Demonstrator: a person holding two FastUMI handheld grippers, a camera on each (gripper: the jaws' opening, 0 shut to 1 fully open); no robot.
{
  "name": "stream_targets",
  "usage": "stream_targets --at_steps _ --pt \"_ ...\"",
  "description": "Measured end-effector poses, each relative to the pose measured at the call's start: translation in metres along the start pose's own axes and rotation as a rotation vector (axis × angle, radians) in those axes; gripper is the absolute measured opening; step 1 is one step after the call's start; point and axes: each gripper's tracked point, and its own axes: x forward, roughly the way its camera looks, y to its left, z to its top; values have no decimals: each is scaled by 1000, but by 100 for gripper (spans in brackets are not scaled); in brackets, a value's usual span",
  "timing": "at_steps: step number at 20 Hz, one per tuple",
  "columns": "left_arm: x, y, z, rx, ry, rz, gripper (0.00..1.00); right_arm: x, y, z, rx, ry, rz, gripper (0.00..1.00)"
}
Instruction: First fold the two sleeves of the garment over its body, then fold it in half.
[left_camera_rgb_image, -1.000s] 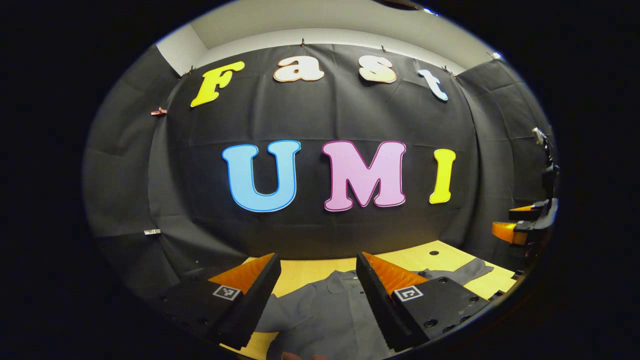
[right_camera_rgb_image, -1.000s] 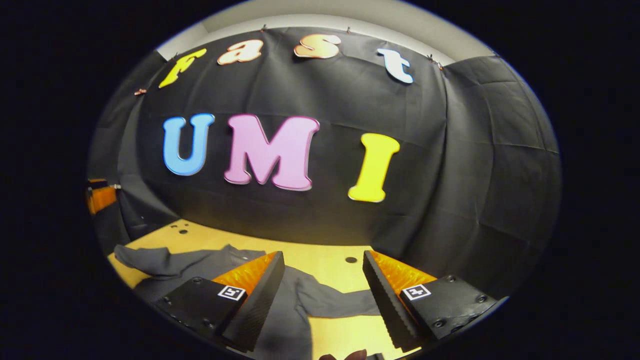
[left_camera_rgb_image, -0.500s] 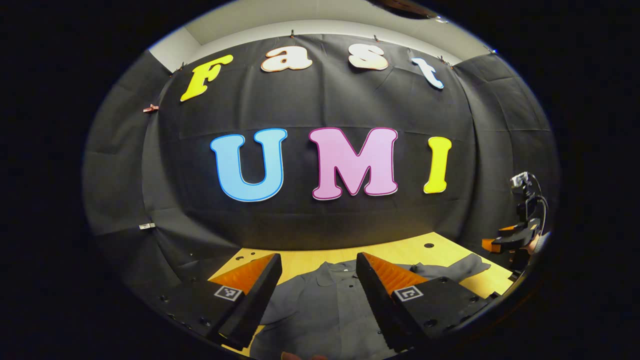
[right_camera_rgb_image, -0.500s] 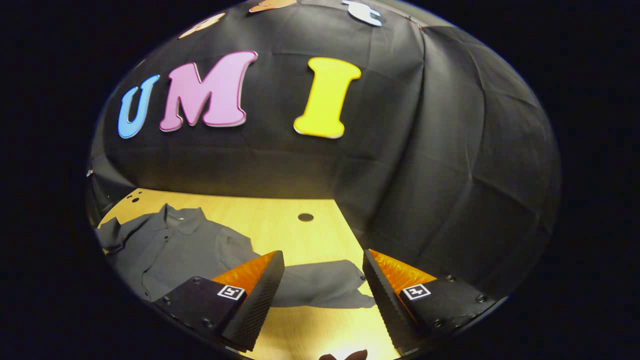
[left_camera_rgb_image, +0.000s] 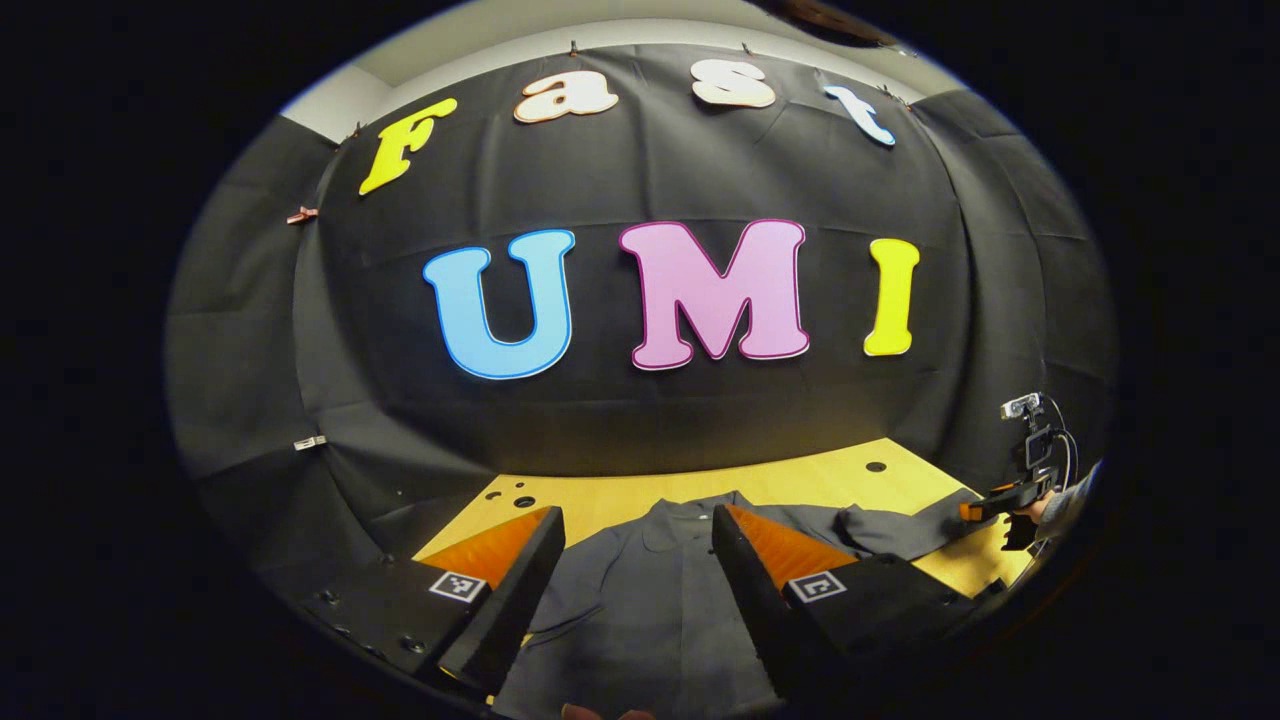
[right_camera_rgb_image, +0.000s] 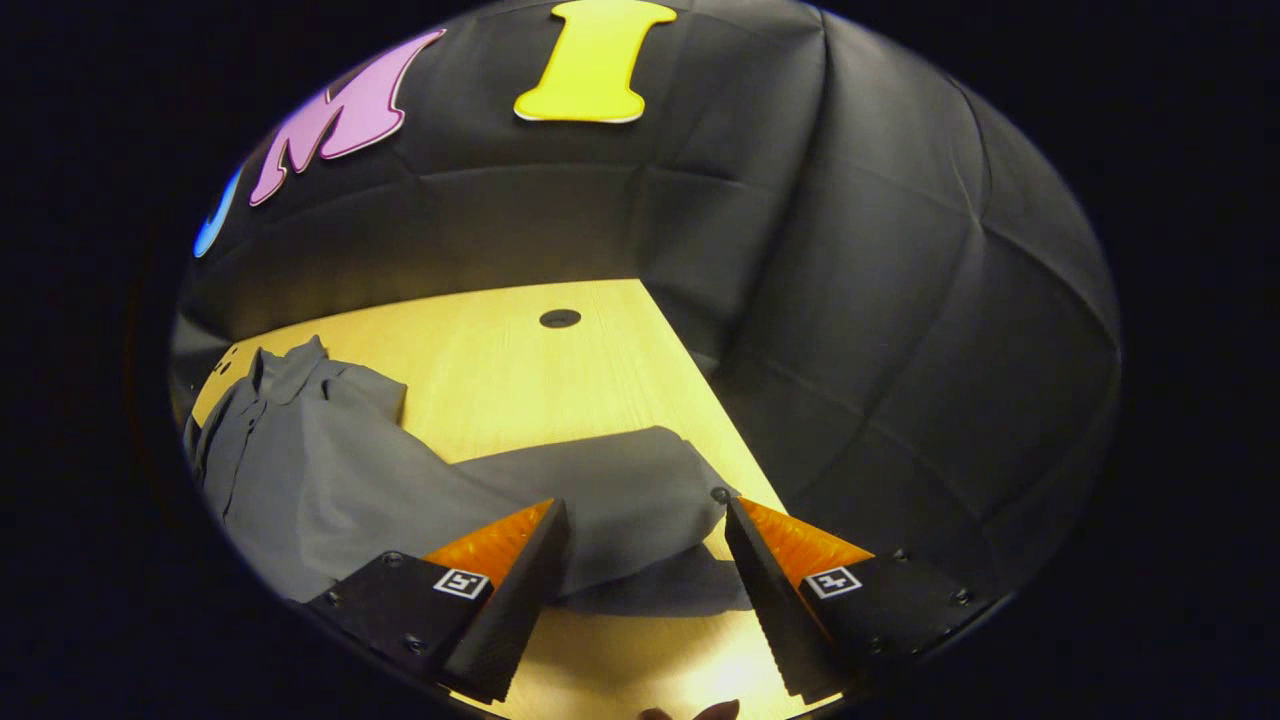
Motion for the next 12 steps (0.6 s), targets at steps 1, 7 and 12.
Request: stream_targets --at_steps 1,7,12 --pt "1 -2 -1 6 2 3 94 4 -1 -5 4 16 7 98" --pt "5 -8 -3 14 18 24 94 18 6 -24 10 69 57 97" --pt "-3 0 -1 9 23 63 97 18 18 -25 -45 57 102 34"
